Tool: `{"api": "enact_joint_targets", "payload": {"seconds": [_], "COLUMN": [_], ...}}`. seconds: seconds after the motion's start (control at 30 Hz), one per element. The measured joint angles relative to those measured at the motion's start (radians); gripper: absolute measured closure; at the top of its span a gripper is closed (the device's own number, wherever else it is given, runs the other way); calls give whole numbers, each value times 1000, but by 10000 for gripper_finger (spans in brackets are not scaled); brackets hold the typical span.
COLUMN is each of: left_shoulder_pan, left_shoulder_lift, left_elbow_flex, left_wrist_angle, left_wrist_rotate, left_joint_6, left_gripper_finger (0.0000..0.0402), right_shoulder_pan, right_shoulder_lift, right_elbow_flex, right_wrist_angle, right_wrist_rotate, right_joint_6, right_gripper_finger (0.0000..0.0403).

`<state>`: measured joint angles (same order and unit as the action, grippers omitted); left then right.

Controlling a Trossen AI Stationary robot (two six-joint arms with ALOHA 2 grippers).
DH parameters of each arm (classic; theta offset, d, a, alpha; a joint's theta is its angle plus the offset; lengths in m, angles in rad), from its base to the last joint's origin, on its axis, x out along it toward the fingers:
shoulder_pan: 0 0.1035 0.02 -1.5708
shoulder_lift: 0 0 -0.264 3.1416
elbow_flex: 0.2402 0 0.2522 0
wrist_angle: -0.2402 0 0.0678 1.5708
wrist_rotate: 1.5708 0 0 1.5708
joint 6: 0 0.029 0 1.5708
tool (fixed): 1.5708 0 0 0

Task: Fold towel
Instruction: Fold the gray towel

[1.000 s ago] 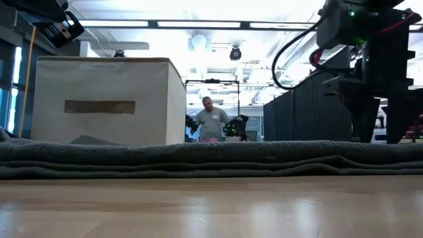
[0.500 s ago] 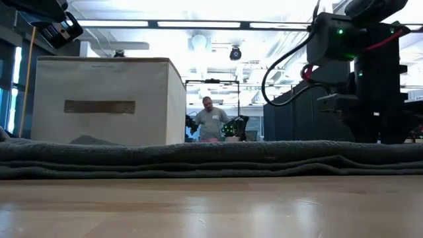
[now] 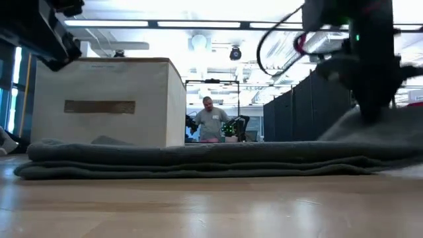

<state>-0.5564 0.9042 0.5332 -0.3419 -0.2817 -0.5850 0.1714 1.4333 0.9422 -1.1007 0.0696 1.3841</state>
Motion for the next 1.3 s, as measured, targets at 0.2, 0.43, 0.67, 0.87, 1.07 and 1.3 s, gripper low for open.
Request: {"api": "enact_joint_targets", "payload": {"seconds": [0.2,0.43,0.67,0.87,1.07,1.3], "left_shoulder_pan": [11,26,52,73,73,73], "left_shoulder_lift": [125,364,555,633,636,635], "left_elbow_flex": [-65,-66,-66,-65,-66,-66], "left_wrist_angle": [298,463,469,510,559,573], "left_wrist_rotate": [-36,-61,-70,-36,-15,-13], "left_joint_6": [63,106,73,38,38,16], "left_gripper_finger": [401,401,401,401,401,401], "right_shoulder_pan": [0,2,8,8,15,29], "right_shoulder_lift": [4,3,9,78,225,397], "right_elbow_flex": [177,256,262,263,263,277], "right_wrist_angle": [-52,21,201,428,770,1003], "right_wrist_rotate": [52,84,82,49,-32,-100], "right_joint_6": [-68,-83,-95,-128,-153,-136], "right_gripper_finger": [388,388,388,388,389,389]}}
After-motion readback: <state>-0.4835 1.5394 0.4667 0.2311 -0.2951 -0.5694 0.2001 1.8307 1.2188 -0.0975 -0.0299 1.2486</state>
